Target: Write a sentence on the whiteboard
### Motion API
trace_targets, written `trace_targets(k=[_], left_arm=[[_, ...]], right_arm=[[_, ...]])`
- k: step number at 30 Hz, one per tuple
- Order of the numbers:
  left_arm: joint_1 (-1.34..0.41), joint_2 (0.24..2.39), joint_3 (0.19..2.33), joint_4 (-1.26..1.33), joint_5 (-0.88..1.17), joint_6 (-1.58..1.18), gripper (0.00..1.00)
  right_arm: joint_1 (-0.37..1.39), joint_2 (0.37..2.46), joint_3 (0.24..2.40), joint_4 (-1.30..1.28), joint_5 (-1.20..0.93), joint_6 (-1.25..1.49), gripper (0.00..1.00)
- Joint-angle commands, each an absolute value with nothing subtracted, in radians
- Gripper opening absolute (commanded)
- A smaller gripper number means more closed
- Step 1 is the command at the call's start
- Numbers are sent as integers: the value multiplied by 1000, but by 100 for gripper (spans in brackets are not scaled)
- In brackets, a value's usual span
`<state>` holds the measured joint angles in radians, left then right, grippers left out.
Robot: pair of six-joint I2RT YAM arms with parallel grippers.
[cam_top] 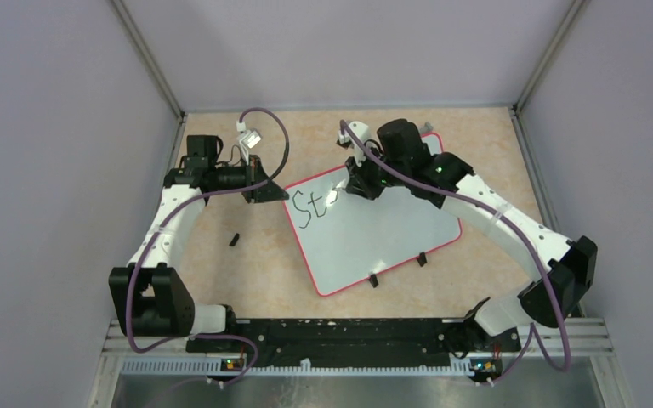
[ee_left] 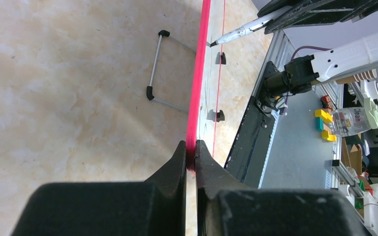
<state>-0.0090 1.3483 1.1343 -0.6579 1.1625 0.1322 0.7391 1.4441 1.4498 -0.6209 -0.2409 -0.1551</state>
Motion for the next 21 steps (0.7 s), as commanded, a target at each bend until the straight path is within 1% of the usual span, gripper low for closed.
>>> trace_targets(k=[1,8,21], left_arm=[[-11,1337,1125,-643,1197,164,0],[-11,1336,1126,-643,1198,166,0],[-11,1335,1122,-643,1195,167,0]], right_arm=[[761,1475,1483,-584,-222,-158,0],[791,1466,1433,-584,-224,-161,0],[791,1405,1342,-593,-205,-165,0]])
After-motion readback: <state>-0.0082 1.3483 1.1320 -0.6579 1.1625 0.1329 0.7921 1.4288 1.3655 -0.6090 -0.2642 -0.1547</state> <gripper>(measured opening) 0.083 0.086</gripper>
